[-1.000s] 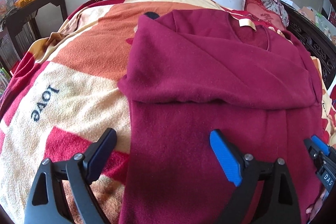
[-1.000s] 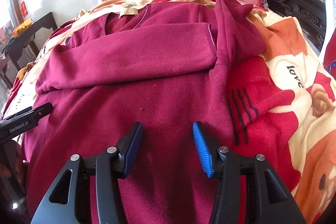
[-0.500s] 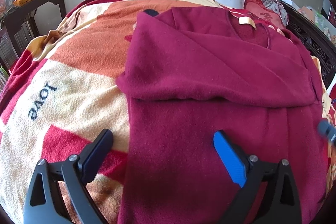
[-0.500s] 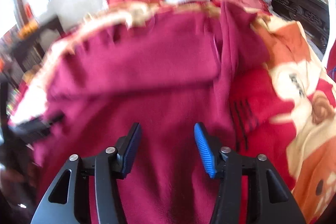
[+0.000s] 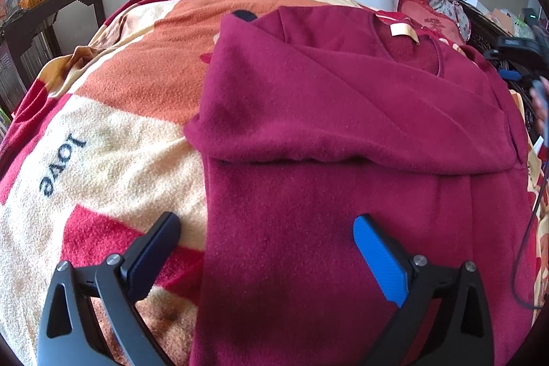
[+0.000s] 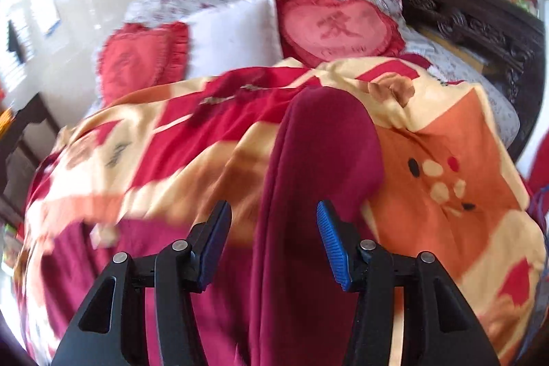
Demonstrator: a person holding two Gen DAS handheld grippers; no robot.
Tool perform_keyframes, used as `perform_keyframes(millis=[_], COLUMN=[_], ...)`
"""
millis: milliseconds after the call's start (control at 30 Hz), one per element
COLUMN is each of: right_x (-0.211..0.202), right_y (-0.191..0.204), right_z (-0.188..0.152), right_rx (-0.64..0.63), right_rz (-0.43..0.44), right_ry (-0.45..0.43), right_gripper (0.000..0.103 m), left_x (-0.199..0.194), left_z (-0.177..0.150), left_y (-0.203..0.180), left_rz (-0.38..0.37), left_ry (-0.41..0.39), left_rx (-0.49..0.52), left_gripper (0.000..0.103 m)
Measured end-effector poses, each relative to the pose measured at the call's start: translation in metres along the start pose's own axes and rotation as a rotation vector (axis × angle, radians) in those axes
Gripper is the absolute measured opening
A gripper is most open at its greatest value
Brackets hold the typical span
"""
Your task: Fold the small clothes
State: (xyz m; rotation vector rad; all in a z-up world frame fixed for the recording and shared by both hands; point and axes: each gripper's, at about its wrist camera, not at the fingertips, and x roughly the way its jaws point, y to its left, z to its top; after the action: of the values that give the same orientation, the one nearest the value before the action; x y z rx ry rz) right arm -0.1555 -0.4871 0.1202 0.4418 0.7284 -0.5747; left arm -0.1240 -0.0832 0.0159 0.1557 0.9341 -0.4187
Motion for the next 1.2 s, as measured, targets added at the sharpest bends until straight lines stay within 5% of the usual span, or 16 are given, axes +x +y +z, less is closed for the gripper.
perform_keyframes(millis=[100, 133, 167, 267, 367, 467, 600, 667, 767, 900, 1033, 1200], right_x=[0.042, 0.05, 0.05, 0.022, -0.037, -0.104, -0.117, -0.091, -0.066, -0.09, -0.122, -0.13], right_y=[-0.008, -0.015, -0.019, -0.013, 0.013, 0.059, 0.097, 0.107, 0.094, 0.063, 0.039, 0.019], right_z=[0.022, 0.025, 0.028, 0.027, 0.016, -0.025, -0.087, -0.118, -0.149, -0.16, -0.168, -0.172], right_rx=[0.016, 0.044, 0.056, 0.013, -0.102, -0.32, -0.433, -0.435, -0.341, -0.239, -0.221, -0.159], right_rz=[-0.051, -0.051, -0.034, 0.01, 0.18, 0.335, 0.429, 0.409, 0.391, 0.42, 0.374, 0.382], right_ry=[0.072, 0.085, 0.079, 0.019, -0.046, -0.089, -0.031, 0.085, 0.216, 0.16, 0.093, 0.112], right_gripper=[0.03, 0.02, 0.0, 0.0, 0.0, 0.0, 0.0, 0.015, 0.015, 0.018, 0.024, 0.025], left_x=[0.0, 0.001, 0.001, 0.001, 0.001, -0.001, -0.011, -0.024, -0.04, -0.05, -0.032, 0.006], left_z=[0.0, 0.0, 0.0, 0.0, 0.001, 0.001, 0.0, 0.002, 0.011, 0.038, 0.078, 0.103], left_y=[0.0, 0.0, 0.0, 0.0, 0.0, 0.002, 0.004, 0.006, 0.01, 0.007, -0.002, -0.024], left_rz=[0.004, 0.004, 0.004, 0.003, -0.001, -0.014, -0.028, -0.048, -0.104, -0.096, -0.132, -0.205], left_ry=[0.0, 0.0, 0.0, -0.001, -0.002, -0.01, -0.043, -0.081, -0.098, -0.132, -0.071, 0.081], left_rx=[0.002, 0.002, 0.001, 0.001, -0.002, -0.015, -0.024, -0.035, -0.028, 0.019, 0.034, 0.072], left_gripper=[0.103, 0.103, 0.103, 0.103, 0.103, 0.103, 0.102, 0.101, 0.101, 0.101, 0.099, 0.063])
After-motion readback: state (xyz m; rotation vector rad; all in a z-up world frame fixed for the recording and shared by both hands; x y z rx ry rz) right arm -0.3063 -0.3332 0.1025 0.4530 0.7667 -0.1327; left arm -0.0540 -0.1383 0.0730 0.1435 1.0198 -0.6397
